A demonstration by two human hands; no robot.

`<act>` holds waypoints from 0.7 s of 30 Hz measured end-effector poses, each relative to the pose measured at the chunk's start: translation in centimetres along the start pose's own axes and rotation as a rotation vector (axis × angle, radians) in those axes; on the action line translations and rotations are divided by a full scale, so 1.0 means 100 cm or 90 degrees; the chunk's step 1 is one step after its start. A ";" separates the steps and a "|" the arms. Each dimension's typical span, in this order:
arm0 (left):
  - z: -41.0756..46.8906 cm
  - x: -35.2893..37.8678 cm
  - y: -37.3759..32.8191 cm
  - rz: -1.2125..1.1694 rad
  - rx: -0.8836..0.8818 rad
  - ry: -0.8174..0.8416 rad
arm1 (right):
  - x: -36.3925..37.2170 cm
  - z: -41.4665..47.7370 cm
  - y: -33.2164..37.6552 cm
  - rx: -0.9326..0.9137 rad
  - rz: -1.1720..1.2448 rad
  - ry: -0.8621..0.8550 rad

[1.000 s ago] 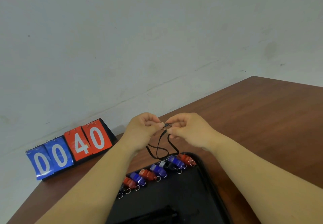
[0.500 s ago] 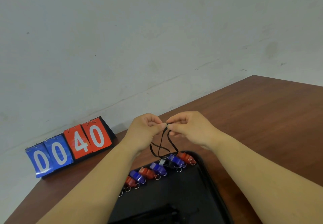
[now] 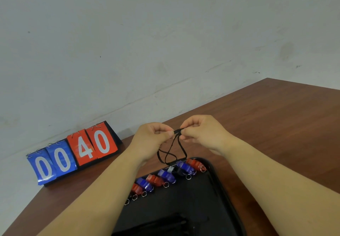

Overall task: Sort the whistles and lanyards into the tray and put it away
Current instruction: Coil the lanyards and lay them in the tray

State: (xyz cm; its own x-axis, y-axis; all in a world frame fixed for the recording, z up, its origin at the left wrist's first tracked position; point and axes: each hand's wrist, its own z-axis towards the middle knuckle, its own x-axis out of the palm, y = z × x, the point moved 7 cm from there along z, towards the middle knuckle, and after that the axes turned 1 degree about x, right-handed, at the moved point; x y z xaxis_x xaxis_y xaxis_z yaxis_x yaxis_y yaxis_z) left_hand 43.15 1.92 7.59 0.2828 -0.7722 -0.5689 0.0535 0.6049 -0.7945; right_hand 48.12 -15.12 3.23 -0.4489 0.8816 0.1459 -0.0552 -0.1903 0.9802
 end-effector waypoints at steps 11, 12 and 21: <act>0.000 -0.029 0.002 0.006 -0.024 0.038 | -0.025 0.004 0.004 -0.014 -0.051 -0.076; 0.001 -0.040 0.007 -0.002 -0.031 0.024 | -0.032 0.005 0.005 -0.018 -0.051 -0.097; -0.019 -0.090 0.047 -0.241 -0.123 -0.080 | -0.020 0.004 0.002 -0.009 -0.098 -0.055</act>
State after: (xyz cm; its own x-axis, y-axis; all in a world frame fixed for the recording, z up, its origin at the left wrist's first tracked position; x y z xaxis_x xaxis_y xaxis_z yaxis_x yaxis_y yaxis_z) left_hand 39.04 11.34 8.63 0.3921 -0.8959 -0.2090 -0.0013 0.2266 -0.9740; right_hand 49.35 -16.77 3.15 -0.3559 0.9345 0.0065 -0.1299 -0.0564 0.9899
